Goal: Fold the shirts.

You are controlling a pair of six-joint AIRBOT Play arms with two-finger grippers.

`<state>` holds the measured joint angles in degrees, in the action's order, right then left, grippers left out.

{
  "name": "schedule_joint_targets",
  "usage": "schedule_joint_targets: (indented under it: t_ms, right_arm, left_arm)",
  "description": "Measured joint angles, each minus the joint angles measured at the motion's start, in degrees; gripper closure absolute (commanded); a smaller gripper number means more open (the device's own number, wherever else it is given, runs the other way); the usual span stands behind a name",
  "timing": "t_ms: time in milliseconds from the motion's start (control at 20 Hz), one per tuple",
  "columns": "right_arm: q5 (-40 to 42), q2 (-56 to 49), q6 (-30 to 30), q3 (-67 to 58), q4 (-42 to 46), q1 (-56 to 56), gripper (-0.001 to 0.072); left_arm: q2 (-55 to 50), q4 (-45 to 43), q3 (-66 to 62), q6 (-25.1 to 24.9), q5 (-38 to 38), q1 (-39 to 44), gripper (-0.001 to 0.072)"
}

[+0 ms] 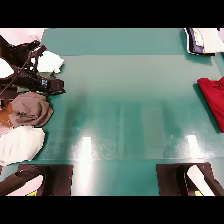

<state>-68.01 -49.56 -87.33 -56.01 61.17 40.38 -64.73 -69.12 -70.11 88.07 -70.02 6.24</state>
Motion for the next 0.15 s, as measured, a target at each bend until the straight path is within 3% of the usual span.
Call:
schedule_joint_targets:
  t_ms: [150]
  right_arm:
    - [0.57,2.58,-0.02,0.00,-0.59,-10.62,0.0696]
  left_arm:
    - [0.00,0.00,0.00,0.00,0.35,0.00,0.0681]
